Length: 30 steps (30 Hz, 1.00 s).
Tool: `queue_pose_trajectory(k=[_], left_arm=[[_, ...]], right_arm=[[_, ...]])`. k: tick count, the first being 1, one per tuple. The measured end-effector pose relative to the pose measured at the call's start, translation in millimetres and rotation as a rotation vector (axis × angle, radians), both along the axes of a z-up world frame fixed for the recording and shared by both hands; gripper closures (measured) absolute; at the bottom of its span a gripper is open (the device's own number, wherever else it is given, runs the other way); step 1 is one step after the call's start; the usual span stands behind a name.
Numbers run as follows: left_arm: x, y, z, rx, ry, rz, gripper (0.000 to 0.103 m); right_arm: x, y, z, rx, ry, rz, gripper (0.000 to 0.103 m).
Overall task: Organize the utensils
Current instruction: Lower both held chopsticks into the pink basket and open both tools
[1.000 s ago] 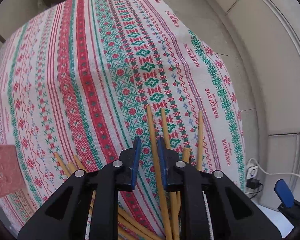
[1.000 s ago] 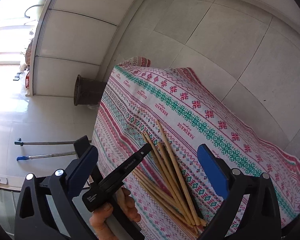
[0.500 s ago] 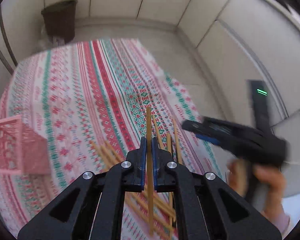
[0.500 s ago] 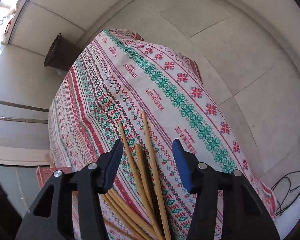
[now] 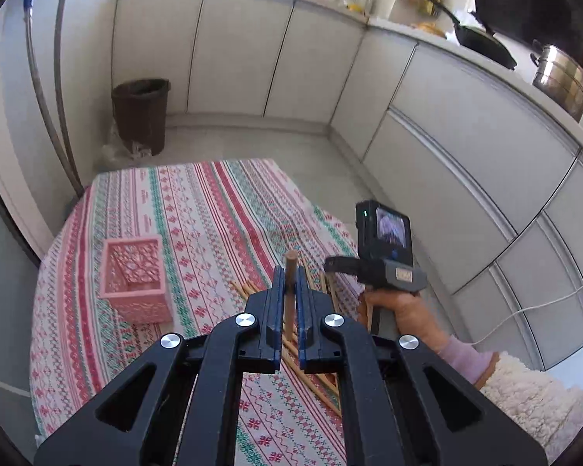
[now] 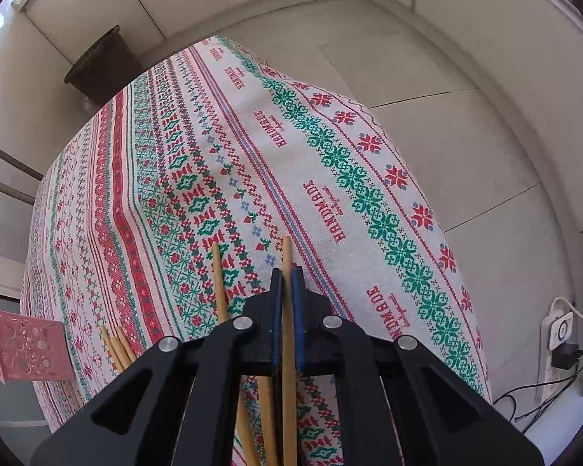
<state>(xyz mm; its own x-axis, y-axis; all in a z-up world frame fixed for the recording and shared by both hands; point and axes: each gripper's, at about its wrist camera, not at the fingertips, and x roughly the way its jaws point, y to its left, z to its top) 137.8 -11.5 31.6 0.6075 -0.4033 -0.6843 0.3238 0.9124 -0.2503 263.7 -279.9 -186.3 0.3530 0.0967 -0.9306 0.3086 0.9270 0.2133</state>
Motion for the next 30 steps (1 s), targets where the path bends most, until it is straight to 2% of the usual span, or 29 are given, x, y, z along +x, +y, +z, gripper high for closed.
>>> queue_pose_trajectory(k=[2,9,16,20,24,30], left_arm=[[-7,11,12,-0.032,-0.020,0.010,0.098],[-24,49,49,-0.106,-0.099,0.084,0.098],[-34,82,80,-0.159,-0.147,0.173,0.098],[-30,107,96,-0.189,-0.177,0.248,0.098],[-16,138,99,-0.211,-0.183,0.354,0.098],[24,168,83,-0.204,-0.146,0.451,0.098]], right_arm=[[-11,-3,18,-0.005,-0.046,0.005,0.098],[-79,-11,126,0.015,-0.292,0.045,0.098],[-113,9,200,0.057,-0.467,0.100,0.098],[-120,23,239,0.096,-0.565,0.117,0.098],[-113,37,276,0.166,-0.653,0.134,0.098],[-92,68,300,0.239,-0.705,0.174,0.098]])
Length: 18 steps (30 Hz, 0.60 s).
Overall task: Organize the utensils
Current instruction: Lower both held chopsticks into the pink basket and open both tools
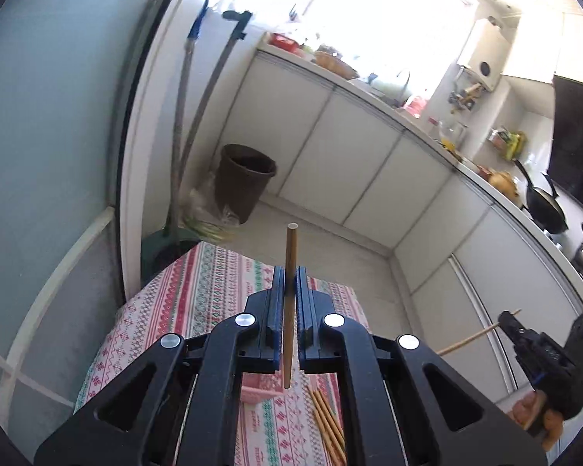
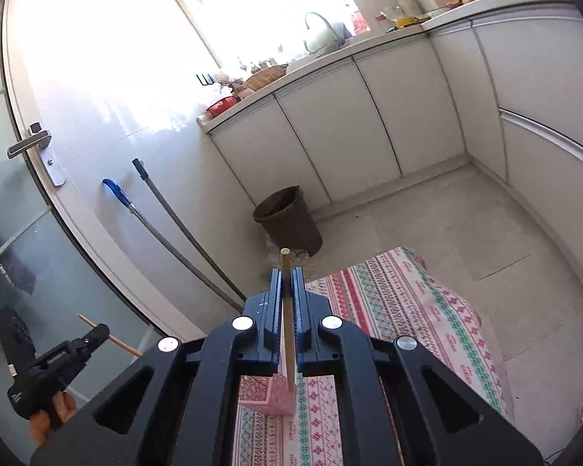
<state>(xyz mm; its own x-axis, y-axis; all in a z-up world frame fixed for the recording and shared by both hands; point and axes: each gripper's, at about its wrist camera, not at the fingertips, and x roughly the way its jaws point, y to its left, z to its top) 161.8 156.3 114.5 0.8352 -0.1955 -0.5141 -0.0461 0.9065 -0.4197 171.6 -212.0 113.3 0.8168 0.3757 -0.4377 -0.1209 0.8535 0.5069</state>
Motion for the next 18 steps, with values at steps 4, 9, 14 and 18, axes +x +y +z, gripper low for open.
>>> queue_pose_trajectory(k=[4,9,14,18], left_arm=[[26,2,-24,0.011,0.050,0.009,0.097],[45,4,-59,-0.023,0.155,-0.029,0.080],[22,28,-35,-0.032,0.082,0.065,0.068],[8,35,-21,-0.026,0.045,0.082,0.067]], right_arm=[[19,22,-4,0.012,0.008,0.037,0.098],[36,52,-17,-0.001,0.032,0.078,0.098],[44,74,-25,-0.016,0.039,0.097,0.098],[52,86,-38,-0.020,0.061,0.097,0.098]])
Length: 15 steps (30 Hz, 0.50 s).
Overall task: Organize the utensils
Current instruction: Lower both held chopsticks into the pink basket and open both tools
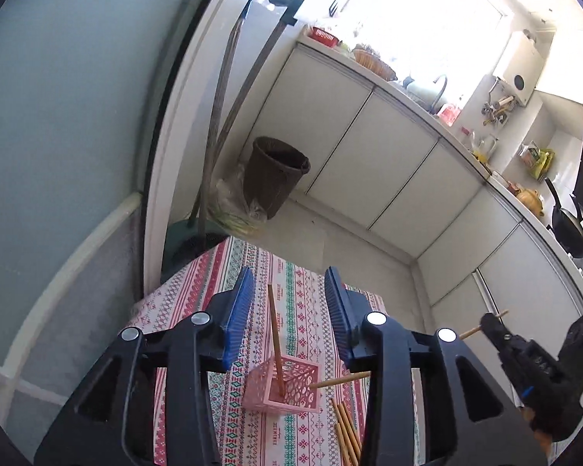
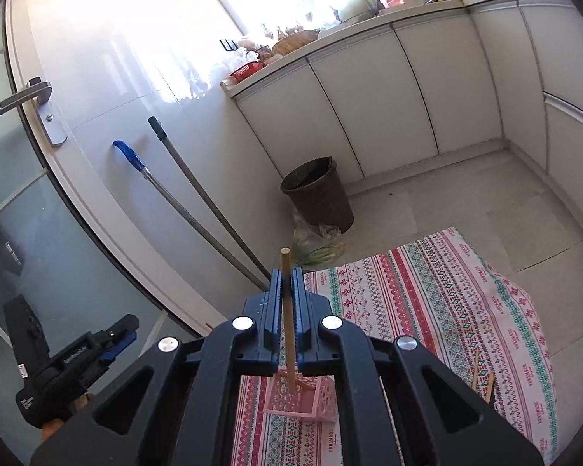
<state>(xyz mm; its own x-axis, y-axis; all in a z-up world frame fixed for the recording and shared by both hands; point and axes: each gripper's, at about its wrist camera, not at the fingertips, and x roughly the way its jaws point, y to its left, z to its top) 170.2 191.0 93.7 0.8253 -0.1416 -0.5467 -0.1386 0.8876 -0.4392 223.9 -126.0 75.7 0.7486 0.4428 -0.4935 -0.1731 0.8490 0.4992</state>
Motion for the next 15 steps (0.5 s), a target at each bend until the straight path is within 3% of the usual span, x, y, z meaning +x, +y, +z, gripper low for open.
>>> queue_pose_trajectory(k=[10,11,14,15], left_arm=[[7,-17,-18,0.057,0.059,-0.063,0.067],[7,-22,-19,0.072,0.060,-0.076,0.066],[4,-34,-22,0.127,0.051,-0.084,0.058],[3,-40,-22,0.151,0.043,-0.082,0.057]], right_arm=[[24,43,-56,-0.052,0.097,0.047,0.094],[21,48,-54,-0.080,0.085,0.053,0.090],[6,54,-44,-0.142,0.007,0.040,0.065],[1,55,-40,-0.170,-0.016,0.034,0.065]])
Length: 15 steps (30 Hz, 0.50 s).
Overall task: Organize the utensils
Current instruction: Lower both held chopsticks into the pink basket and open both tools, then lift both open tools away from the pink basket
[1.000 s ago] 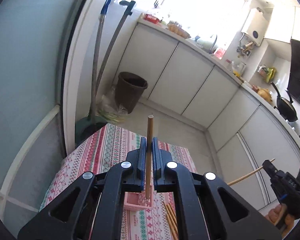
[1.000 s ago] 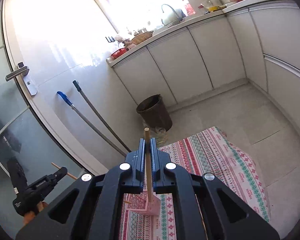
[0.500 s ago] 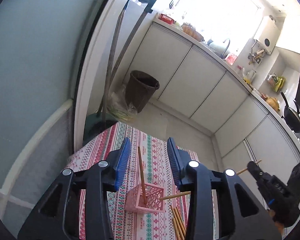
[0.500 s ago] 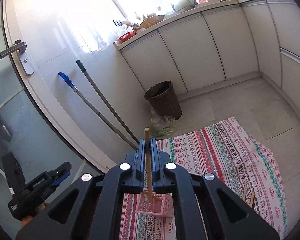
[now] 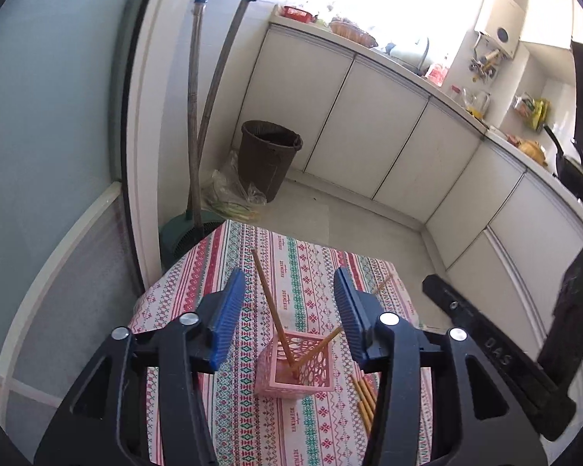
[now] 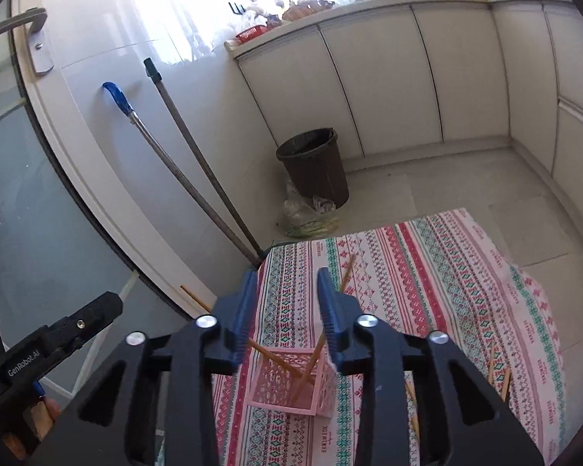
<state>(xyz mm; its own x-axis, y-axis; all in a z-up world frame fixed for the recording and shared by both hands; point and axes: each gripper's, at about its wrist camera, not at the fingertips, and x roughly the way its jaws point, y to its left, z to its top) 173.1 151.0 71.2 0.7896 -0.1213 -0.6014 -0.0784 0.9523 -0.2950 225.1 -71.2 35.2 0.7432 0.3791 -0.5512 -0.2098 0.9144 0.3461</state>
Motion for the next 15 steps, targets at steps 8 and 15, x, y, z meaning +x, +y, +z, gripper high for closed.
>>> queue_pose_trajectory(k=[8,15], left_arm=[[-7,-28,-2,0.140,-0.046,0.018,0.044],[-10,-44,-9,0.183,-0.040,-0.002,0.035]], right_arm=[[-21,-5,7,-0.116,-0.055,-0.024,0.059],[-29,-17,6,-0.146,-0.051,-0.047,0.041]])
